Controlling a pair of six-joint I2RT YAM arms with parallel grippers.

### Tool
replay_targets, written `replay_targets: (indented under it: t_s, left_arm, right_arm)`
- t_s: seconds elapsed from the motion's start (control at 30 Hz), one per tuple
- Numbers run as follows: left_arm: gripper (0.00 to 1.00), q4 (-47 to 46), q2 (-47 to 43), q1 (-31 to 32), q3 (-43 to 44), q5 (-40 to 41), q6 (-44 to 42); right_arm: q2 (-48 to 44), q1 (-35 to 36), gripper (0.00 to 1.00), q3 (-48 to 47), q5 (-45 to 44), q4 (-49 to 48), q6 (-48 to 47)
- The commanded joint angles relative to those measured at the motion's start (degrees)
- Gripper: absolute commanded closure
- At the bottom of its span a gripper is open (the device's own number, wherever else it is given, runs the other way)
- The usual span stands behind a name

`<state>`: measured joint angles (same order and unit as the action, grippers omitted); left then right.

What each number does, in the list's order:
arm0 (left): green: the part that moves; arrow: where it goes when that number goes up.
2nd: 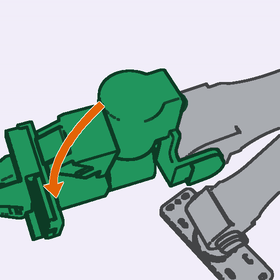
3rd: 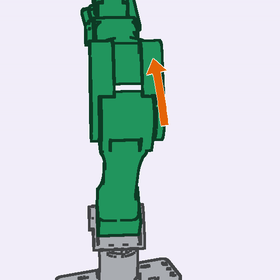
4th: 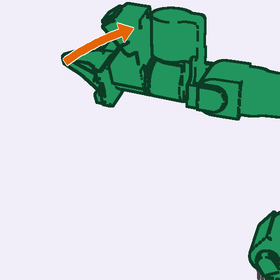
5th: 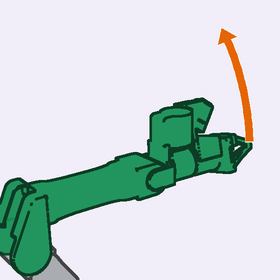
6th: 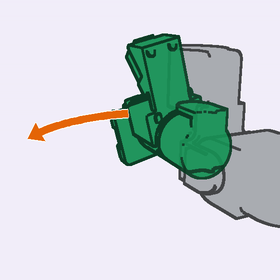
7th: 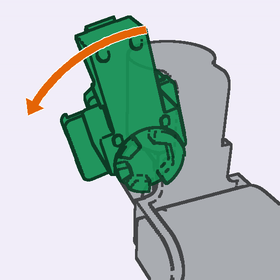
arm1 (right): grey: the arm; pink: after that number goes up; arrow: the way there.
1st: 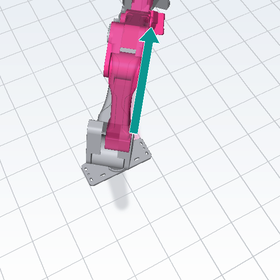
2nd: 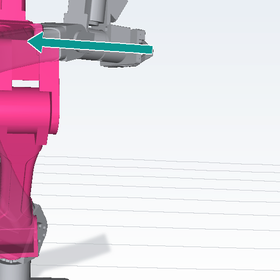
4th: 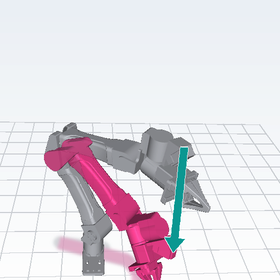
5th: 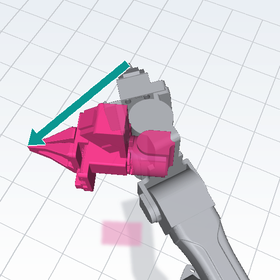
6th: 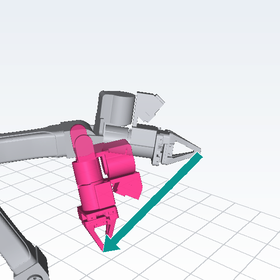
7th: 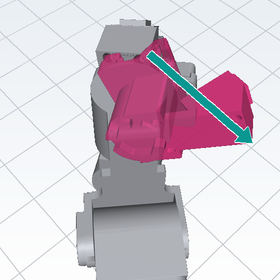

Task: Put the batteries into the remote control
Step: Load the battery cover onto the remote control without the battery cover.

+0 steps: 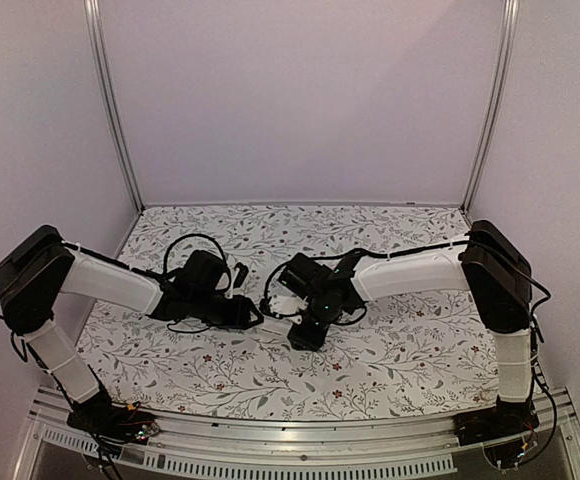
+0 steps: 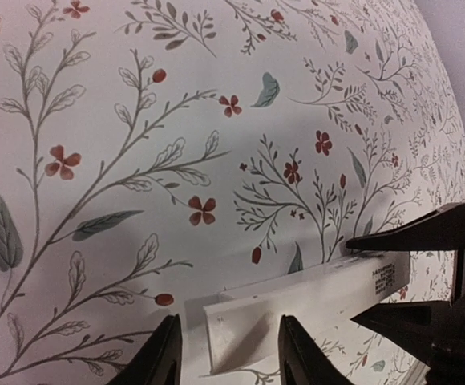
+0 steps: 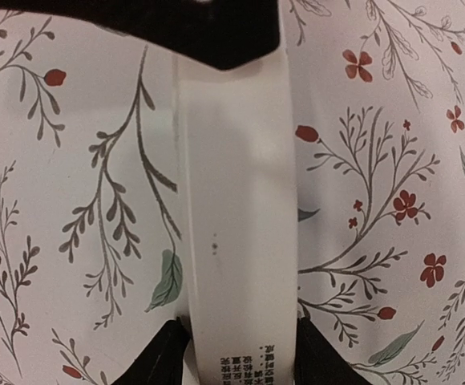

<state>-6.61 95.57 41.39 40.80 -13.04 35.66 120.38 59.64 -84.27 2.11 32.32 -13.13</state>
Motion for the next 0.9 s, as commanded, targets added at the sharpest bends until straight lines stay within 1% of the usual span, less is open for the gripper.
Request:
replay_targets:
  t_s: [0.0, 0.07, 0.4, 0.57, 0.77, 0.87]
  left_arm:
    - [0.6, -0.08, 0.5, 1.1, 0.71, 0.38, -0.84]
    - [0.63, -0.07, 0.56, 1.36, 0.69, 0.34, -1.17]
    - [0.68, 0.09, 0.71, 2.45, 0.77, 0.55, -2.96]
    - [0.71, -0.14, 0.64, 2.72, 0.72, 0.29, -3.83]
    - [0.72, 0.35, 0.72, 3.08, 1.01, 0.1, -4.37]
    - [0.7, 0.83, 1.31, 3.16, 1.55, 0.39, -4.05]
  right_arm:
    - [-2.26, 0.52, 0.54, 1.81, -0.86, 0.92, -0.63]
    - [-2.55, 0.56, 0.54, 2.0, -1.01, 0.84, -0.61]
    - [-3.36, 0.78, 0.53, 2.0, -0.54, 1.35, -0.5]
    - [-3.99, 0.83, 0.55, 2.0, -0.35, 1.55, -0.72]
    - [-4.03, 0.77, 0.56, 1.77, -0.43, 2.08, -0.94]
    - [-3.77, 0.8, 0.58, 1.65, -0.63, 2.27, -0.94]
